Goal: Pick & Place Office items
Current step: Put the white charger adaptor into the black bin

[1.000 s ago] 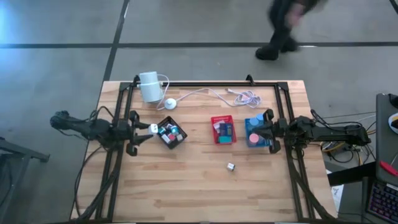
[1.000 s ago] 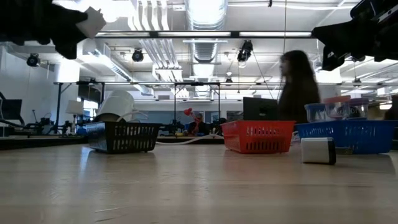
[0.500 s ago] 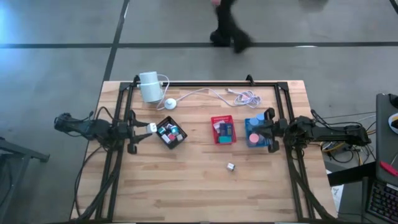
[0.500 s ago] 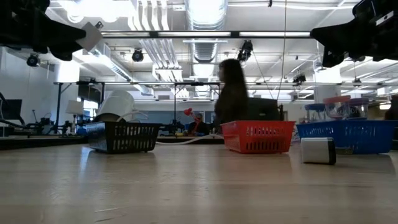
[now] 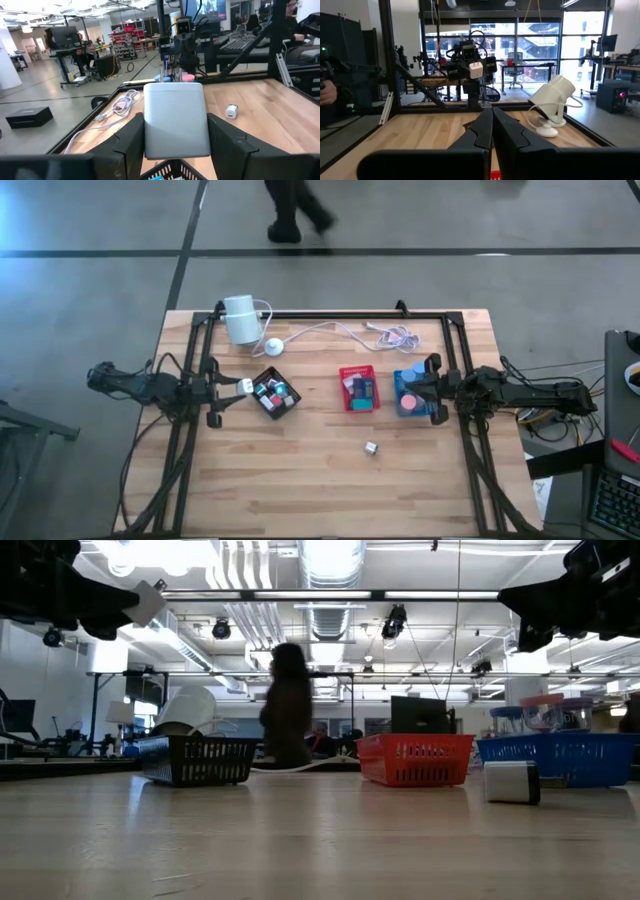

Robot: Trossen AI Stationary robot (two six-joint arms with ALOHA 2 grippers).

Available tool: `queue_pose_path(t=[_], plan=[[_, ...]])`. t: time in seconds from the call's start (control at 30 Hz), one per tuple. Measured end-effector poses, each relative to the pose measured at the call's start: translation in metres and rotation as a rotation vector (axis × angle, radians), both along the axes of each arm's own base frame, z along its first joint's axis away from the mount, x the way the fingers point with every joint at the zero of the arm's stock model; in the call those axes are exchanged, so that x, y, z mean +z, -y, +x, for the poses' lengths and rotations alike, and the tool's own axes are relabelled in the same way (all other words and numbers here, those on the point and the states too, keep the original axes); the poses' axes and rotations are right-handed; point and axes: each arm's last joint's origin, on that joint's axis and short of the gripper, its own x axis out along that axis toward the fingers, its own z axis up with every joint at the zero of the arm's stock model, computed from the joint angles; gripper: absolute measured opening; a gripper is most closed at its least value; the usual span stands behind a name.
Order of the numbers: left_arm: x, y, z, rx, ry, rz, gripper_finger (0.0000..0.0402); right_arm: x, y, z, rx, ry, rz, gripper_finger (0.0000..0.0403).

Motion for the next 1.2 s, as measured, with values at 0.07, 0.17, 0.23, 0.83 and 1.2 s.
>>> queue_pose_path(t=[0.07,0.17,0.23,0.83,1.2], plan=[[0.0,0.0,0.0,-0.001,0.004,-0.002,0.0176,0.0,0.0,0.0,0.002,0.0,0.01,0.0008],[0.0,0.0,0.0,-0.008,0.007,-0.004,0.0176,0.0,0.0,0.0,0.004,0.0,0.024,0.0008],[0.0,0.0,0.0,-0.01,0.011,-0.005,0.0176,-0.001,0.0,0.0,0.005,-0.006,0.025,0.0008],[0.052,-0.004,-0.001,0.14,0.175,-0.074,0.0176,-0.002,0.0,0.0,0.001,-0.022,0.017,0.0008],[0.113,0.006,0.046,0.27,-0.157,-0.067,0.0176,-0.003,0.0,0.0,-0.003,-0.029,-0.002,0.0008]])
